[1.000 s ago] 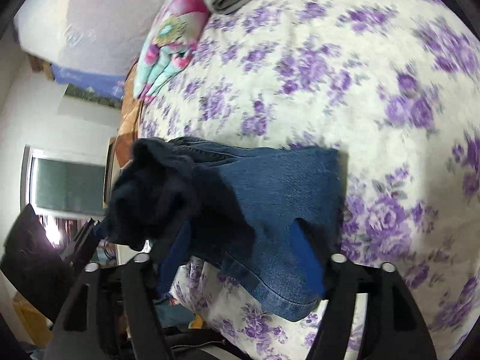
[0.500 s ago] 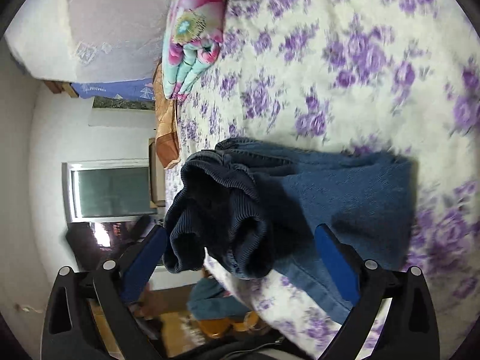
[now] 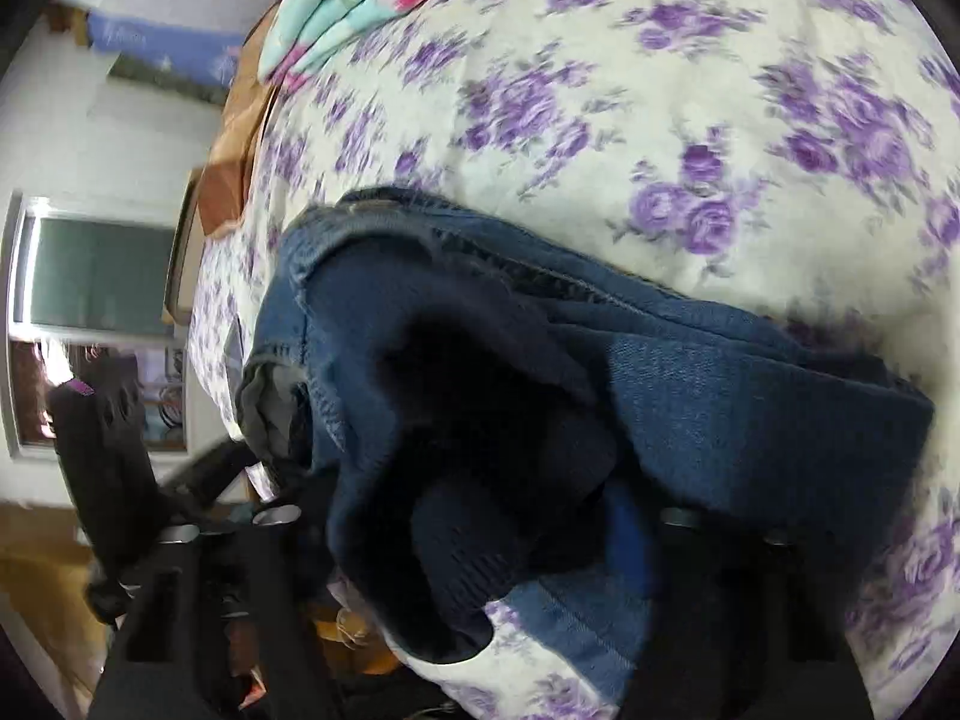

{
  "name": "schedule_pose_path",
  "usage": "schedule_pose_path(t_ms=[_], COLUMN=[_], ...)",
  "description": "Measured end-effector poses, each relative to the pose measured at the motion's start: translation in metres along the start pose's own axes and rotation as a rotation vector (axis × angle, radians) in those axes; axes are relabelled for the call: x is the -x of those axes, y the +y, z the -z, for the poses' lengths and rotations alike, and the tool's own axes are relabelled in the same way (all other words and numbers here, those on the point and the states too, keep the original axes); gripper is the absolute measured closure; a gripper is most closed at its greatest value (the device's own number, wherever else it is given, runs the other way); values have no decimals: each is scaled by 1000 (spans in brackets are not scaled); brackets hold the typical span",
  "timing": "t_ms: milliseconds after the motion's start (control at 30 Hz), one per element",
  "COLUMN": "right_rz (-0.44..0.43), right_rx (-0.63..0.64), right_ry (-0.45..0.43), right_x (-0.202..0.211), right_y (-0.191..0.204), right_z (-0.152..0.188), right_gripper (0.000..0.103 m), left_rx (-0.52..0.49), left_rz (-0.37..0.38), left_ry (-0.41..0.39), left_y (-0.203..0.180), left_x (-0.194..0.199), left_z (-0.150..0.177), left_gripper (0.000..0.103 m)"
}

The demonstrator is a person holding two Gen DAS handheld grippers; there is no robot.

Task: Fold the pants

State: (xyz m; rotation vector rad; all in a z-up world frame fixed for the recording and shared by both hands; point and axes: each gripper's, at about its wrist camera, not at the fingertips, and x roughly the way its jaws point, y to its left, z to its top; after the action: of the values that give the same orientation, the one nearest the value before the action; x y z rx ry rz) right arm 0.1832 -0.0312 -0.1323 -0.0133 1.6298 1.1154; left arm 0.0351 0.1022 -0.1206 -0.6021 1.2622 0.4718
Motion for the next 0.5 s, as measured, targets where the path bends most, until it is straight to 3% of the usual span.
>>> schedule_pose_path(t_ms=[100,233,300,367,433,500], right_rz=[-65,-99,-86,-39,61,71], right_rx=[49,119,83,31,-78,-146], right_ry=[-27,-115,-114,-105,-53,-44], right_x=[20,80,98,102,90,73], right_y=[6,17,3,-19,-53,-75], right_z=[7,32,40,45,51,54], right_gripper=[50,50,49,47,44,39], left_rx=[-5,-78,-108,-91,-70,-82], left_rz=[41,159,215,229,192,123], left_ry=[-30,-205,-248,-229,-165,-75], left_y=[0,-9,-12,-12,-18,-29], left_x=[19,83,99,90,61,19], left_z=[0,4,2,-5,-13,-17], left_gripper=[5,6,5,5,5,4])
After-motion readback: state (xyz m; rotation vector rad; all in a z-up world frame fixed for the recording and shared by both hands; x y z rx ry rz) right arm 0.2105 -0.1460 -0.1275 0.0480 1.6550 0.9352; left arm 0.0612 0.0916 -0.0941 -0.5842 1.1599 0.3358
